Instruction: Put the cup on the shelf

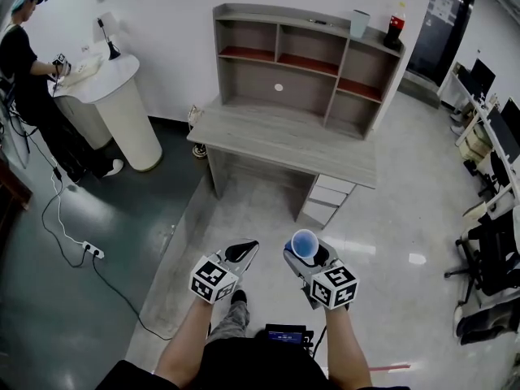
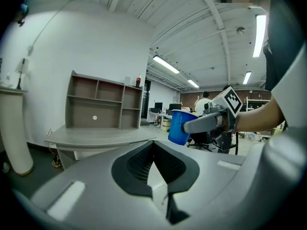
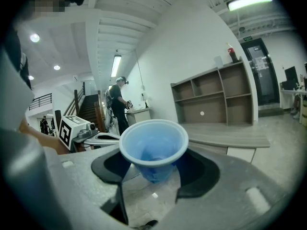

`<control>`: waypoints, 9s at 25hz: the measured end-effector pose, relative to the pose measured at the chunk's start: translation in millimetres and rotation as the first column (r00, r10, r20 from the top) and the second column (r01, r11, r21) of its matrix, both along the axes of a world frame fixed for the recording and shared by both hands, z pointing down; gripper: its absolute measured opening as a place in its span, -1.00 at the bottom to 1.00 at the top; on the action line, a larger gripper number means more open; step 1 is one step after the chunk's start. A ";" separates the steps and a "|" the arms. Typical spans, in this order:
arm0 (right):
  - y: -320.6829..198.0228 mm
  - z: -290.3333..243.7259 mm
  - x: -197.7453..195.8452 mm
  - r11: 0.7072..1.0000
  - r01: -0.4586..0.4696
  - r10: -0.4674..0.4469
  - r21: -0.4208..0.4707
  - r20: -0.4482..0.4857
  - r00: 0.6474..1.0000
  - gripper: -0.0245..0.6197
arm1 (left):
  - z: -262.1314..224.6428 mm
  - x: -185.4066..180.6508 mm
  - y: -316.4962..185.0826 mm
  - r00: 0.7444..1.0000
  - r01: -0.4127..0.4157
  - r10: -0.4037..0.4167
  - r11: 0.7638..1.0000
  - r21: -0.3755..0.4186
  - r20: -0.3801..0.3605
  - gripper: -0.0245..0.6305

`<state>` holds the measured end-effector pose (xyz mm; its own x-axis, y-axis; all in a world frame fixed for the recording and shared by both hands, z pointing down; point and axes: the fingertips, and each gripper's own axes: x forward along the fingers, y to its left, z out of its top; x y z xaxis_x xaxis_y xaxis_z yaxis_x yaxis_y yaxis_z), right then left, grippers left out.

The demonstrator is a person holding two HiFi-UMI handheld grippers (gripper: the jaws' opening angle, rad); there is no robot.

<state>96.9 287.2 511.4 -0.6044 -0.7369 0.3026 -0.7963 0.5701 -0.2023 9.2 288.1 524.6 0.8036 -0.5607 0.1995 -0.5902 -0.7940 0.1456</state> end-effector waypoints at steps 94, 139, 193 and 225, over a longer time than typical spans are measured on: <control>-543.0 32.5 10.1 0.994 -0.066 0.069 -0.085 0.034 0.997 -0.04 | 32.0 18.3 -551.3 0.997 -0.077 0.078 0.992 -0.097 -0.001 -0.93; -631.3 16.0 5.6 0.997 -0.058 0.060 -0.060 0.035 0.998 -0.04 | 16.9 37.0 -641.5 0.990 -0.134 0.137 0.988 -0.076 0.025 -0.93; -867.0 148.9 -106.8 0.980 0.180 -0.192 -0.086 -0.157 0.969 -0.04 | 107.2 -46.4 -836.2 0.975 0.210 -0.207 0.977 -0.037 0.081 -0.93; -923.1 244.7 -124.0 0.986 0.075 -0.111 -0.148 -0.249 0.962 -0.01 | 165.7 -79.6 -843.9 0.970 0.241 -0.235 0.965 -0.101 0.069 -0.93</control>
